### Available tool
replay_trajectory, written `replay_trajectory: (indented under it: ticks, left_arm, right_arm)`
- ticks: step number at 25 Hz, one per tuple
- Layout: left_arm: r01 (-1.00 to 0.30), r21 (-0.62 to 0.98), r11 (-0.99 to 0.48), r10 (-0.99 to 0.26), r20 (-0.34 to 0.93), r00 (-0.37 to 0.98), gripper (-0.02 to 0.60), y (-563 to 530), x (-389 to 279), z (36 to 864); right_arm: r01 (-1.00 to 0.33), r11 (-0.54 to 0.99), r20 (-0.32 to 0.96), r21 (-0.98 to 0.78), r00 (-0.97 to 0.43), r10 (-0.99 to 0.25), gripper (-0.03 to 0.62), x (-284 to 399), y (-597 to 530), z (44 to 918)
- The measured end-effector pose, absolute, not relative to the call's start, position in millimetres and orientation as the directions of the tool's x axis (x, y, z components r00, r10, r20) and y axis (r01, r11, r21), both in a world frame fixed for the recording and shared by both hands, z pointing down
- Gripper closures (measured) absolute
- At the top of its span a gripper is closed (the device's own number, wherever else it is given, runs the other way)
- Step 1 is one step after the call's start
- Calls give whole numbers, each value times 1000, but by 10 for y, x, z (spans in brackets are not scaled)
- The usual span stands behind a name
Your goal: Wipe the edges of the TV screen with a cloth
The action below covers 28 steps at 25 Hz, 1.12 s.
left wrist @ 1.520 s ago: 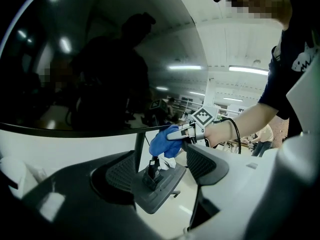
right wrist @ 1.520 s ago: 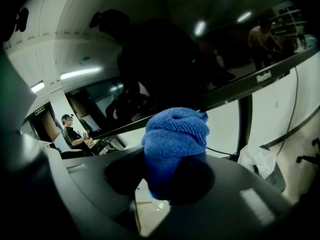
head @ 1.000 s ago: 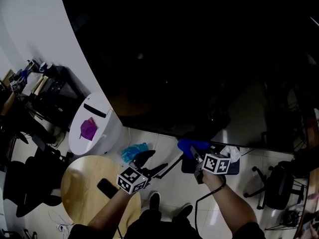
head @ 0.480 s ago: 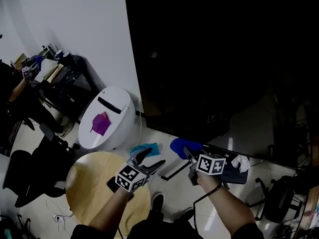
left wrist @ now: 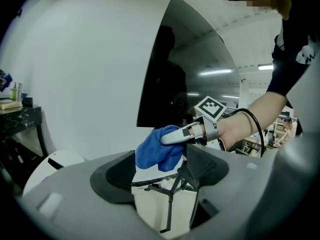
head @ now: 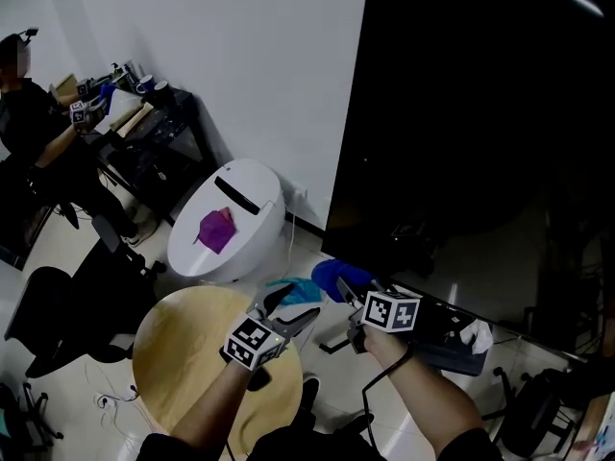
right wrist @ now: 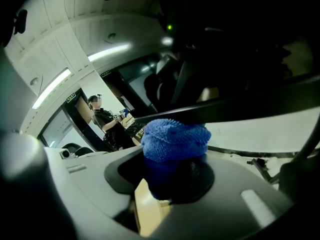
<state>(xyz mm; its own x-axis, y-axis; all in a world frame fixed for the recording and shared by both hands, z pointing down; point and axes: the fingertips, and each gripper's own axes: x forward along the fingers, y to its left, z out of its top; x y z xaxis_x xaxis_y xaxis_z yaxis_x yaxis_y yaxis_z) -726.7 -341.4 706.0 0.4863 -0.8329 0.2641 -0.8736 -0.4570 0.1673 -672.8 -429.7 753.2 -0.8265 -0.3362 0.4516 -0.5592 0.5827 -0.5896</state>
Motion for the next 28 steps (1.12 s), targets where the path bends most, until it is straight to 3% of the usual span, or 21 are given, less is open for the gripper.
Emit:
replay_trajectory:
  ticks: [16,24,28]
  left_arm:
    - [-909,-37,-416,-865,326,382,275,-3610,-7812,7059]
    - [-819,-298,-491,-842,403,358,198,-3667,-7742,7028]
    - [-840,-278,-467,-858,373,354,209,-3702,-7777,6968]
  right_arm:
    - [-433,641,403,-634,-892,-204,462,-7695,-4156,7479]
    - [-282,675,296,-682,-950,-98,462,-7946,-3818,7044]
    - [-263,689,281,-676,-956,-90,462,-7959,-3756,6904]
